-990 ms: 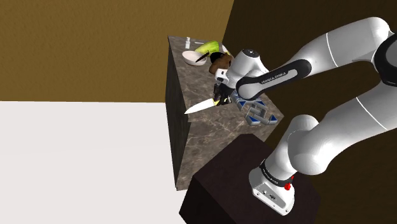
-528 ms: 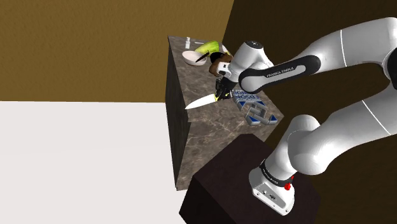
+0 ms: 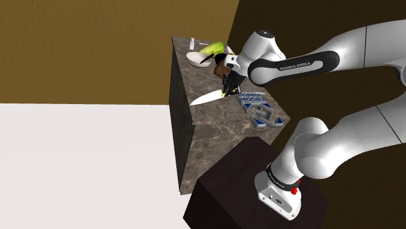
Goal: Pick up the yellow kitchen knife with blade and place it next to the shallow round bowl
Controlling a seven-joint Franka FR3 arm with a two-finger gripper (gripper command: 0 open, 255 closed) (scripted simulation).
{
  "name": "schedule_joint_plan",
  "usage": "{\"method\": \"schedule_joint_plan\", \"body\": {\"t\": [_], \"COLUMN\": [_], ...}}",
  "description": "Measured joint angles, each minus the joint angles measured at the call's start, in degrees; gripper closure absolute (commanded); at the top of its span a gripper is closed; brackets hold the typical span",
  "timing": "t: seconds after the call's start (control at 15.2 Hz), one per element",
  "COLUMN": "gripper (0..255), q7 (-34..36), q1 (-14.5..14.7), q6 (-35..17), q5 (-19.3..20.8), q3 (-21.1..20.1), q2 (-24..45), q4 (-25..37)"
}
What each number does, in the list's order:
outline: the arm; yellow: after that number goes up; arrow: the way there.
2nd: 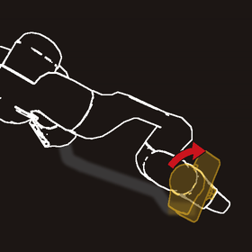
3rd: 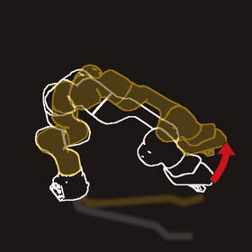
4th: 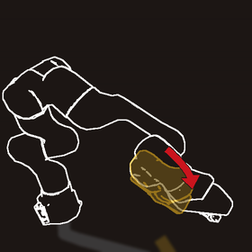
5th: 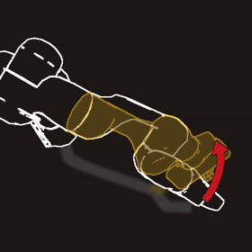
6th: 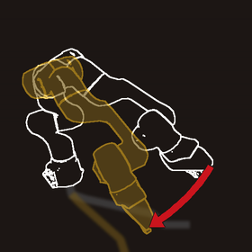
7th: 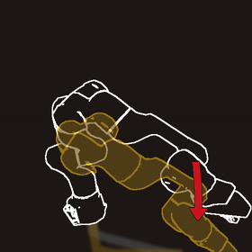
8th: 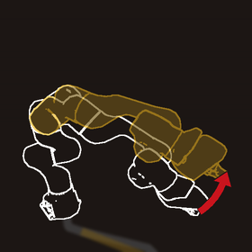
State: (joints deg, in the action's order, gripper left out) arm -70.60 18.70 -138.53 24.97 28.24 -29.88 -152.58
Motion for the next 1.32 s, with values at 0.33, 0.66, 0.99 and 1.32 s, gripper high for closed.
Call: {"method": "schedule_joint_plan", "body": {"t": [0.33, 0.66, 0.99, 1.32], "gripper": [255, 255, 255, 255], "q7": [-0.5, -1.1, -6.2, -14.2], "q1": [0.2, 0.3, 2.7, 6.4], "q6": [4.6, 8.6, 6.5, 4.9], "q5": [-0.8, -1.6, -4.5, -11.8], "q3": [-1.0, -1.9, 3.3, 9.8], "q2": [-2.3, -4.0, 4.7, 16.4], "q4": [2.3, 4.7, 12.3, 22.7]}}
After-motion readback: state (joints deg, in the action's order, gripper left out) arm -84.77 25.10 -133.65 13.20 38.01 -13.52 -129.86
